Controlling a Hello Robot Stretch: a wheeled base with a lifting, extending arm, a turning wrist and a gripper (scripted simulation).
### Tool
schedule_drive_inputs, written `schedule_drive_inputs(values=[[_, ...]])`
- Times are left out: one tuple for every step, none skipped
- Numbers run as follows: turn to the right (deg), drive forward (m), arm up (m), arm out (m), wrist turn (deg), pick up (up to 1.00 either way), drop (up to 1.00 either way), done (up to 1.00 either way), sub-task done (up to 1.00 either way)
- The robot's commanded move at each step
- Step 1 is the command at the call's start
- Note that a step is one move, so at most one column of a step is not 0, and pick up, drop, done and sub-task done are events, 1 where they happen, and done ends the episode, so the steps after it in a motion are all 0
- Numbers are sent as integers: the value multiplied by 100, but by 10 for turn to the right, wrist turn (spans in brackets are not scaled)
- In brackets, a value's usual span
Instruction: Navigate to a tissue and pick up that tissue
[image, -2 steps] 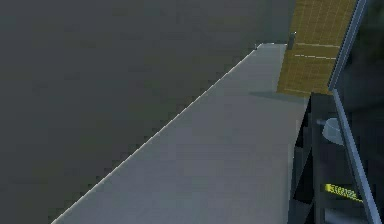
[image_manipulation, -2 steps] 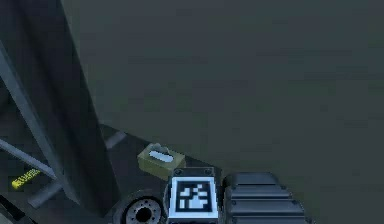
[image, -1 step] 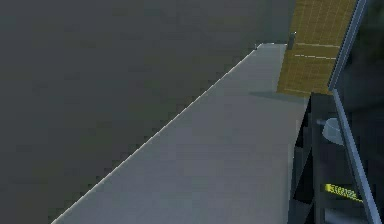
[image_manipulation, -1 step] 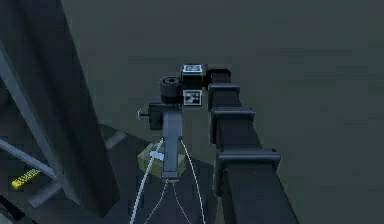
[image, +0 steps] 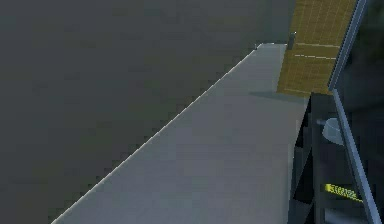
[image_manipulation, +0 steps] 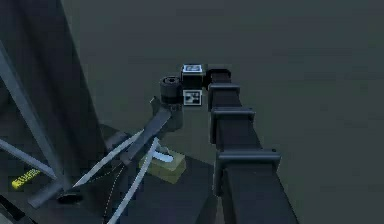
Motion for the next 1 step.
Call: schedule_drive_inputs(values=[[0,0,0,0,450,0,0,0,0]])
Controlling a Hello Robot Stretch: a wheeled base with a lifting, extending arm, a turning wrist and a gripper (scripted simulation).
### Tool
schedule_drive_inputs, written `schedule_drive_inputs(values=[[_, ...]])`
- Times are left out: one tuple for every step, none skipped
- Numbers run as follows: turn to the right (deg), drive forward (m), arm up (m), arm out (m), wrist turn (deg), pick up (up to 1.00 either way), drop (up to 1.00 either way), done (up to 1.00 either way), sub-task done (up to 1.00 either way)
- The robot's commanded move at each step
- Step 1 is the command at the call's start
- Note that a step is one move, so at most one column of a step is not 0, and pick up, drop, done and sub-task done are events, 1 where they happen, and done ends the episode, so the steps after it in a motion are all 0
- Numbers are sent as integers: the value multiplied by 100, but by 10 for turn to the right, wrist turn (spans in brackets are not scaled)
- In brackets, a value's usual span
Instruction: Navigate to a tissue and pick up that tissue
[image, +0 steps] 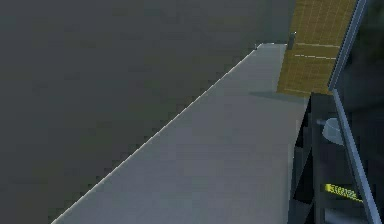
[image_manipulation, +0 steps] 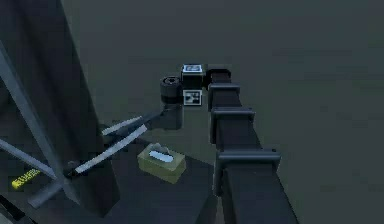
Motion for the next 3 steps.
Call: schedule_drive_inputs(values=[[0,0,0,0,450,0,0,0,0],[0,0,0,0,360,0,0,0,0],[0,0,-2,0,0,0,0,0,0]])
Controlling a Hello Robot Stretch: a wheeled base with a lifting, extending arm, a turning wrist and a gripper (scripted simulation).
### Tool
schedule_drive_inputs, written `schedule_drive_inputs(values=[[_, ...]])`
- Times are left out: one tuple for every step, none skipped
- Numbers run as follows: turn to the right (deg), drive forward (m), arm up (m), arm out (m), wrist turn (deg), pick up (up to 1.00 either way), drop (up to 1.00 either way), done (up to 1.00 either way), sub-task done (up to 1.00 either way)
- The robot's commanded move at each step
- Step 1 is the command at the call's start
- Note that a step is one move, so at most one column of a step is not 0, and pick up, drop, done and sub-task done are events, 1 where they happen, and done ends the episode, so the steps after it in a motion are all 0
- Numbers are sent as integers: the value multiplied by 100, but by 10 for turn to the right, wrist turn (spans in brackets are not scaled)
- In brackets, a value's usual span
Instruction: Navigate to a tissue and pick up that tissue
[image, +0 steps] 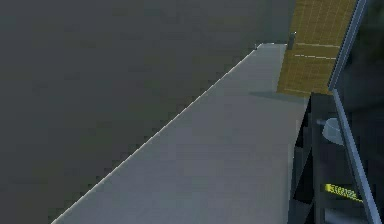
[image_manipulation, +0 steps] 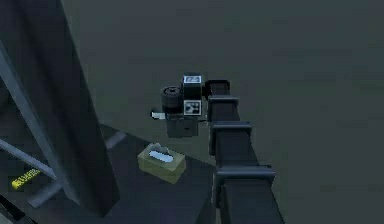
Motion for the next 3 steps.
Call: schedule_drive_inputs(values=[[0,0,-32,0,0,0,0,0,0],[0,0,0,0,0,100,0,0,0],[0,0,10,0,0,0,0,0,0]])
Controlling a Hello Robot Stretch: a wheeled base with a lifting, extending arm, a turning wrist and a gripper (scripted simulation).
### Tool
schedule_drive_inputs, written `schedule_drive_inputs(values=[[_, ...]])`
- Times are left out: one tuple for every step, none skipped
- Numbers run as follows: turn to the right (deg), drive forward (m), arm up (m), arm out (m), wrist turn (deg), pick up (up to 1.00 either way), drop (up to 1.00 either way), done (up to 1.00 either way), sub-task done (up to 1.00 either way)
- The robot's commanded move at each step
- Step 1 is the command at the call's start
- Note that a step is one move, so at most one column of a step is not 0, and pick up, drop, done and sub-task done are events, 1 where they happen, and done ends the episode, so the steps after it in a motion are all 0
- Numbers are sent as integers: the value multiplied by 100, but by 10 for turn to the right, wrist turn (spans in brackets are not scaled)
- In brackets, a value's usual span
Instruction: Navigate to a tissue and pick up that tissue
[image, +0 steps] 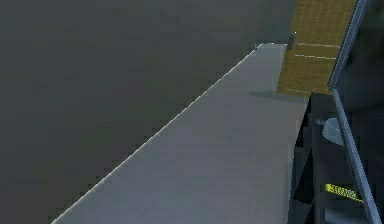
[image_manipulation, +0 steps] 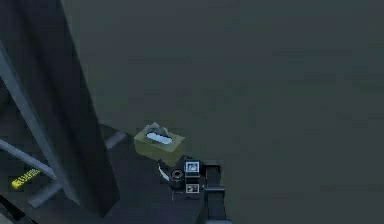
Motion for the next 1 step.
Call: schedule_drive_inputs(values=[[0,0,0,0,0,0,0,100,0]])
